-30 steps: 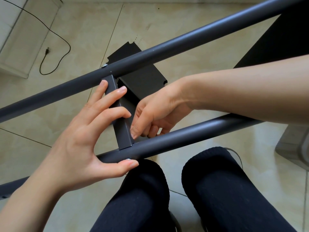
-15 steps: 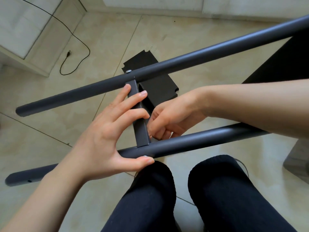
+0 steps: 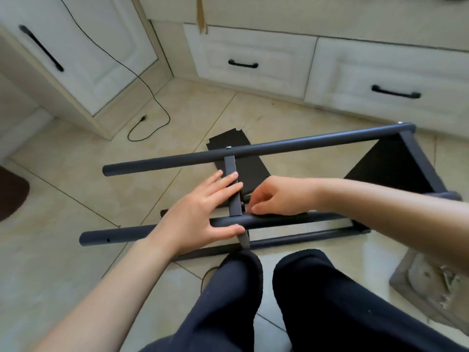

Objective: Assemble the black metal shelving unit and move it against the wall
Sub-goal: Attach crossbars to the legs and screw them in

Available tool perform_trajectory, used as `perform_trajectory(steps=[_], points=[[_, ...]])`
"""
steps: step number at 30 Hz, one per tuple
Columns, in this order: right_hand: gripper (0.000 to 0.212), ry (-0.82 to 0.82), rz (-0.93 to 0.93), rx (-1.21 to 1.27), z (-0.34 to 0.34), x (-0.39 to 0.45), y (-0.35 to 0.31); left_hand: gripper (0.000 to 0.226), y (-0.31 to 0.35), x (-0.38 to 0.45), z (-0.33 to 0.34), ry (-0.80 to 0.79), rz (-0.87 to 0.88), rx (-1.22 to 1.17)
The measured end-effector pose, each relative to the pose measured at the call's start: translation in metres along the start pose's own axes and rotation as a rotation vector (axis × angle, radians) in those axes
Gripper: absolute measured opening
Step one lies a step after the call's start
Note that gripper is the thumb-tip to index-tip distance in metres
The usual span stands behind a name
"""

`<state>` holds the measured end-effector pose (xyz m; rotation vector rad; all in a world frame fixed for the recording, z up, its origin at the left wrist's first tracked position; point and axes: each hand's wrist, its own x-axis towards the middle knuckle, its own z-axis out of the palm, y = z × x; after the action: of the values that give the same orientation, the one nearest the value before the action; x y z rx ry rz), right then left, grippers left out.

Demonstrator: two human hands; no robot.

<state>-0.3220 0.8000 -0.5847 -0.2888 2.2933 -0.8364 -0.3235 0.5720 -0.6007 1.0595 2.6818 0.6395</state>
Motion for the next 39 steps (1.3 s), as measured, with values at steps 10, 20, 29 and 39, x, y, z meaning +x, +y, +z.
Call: perform_trajectory(steps=[10, 20, 29, 39], points=[[0.028, 0.188, 0.004, -0.169, 0.025, -0.029, -0.018, 0.015, 0.039, -0.069, 0.009, 0.519, -0.304, -0.110], [0.028, 0.209, 0.035, -0.239, 0.030, -0.030, -0.027, 0.025, 0.030, -0.082, 0.027, 0.606, -1.026, -1.516], [0.028, 0.326, 0.057, -0.208, 0.038, -0.024, -0.026, 0.041, 0.027, -0.054, 0.024, 0.887, -0.942, -1.886], [0.022, 0.571, 0.168, -0.177, 0.028, -0.031, -0.032, 0.030, 0.032, -0.034, 0.007, 0.929, -0.803, -1.807]])
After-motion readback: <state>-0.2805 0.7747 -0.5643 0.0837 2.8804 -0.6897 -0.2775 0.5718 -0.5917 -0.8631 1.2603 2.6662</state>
